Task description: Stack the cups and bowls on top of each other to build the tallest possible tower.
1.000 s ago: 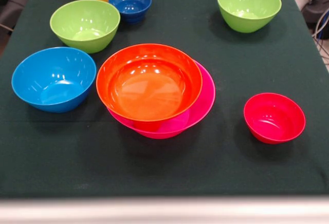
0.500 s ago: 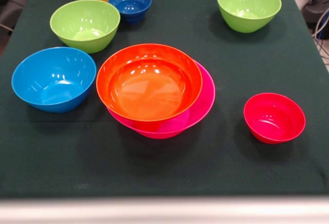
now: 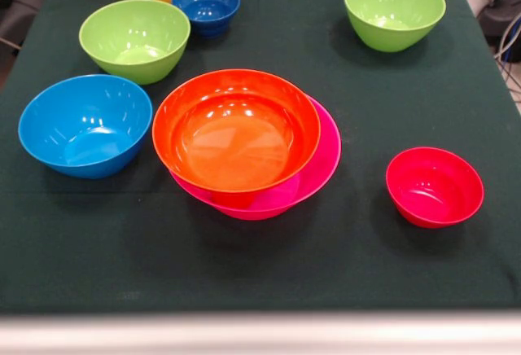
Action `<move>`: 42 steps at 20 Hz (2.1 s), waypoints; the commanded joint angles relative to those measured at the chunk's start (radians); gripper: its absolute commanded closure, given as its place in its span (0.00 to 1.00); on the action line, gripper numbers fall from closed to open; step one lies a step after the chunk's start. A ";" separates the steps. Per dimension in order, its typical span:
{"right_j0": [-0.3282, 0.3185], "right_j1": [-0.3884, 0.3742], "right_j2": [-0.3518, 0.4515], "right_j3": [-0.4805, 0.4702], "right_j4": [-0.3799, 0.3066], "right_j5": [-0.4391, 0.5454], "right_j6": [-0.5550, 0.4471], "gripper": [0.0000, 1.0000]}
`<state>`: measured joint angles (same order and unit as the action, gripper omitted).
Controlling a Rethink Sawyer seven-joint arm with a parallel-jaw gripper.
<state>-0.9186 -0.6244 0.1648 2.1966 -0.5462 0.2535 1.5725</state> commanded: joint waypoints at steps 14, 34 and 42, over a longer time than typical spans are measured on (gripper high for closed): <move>0.082 0.217 -0.054 -0.144 -0.044 -0.186 0.113 0.00; 0.084 0.304 -0.052 -0.200 -0.036 -0.232 0.093 0.00; 0.089 0.334 -0.054 -0.230 -0.043 -0.246 0.091 0.00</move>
<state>-0.8820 -0.3375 0.0590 2.1274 -0.5460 0.1087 1.5725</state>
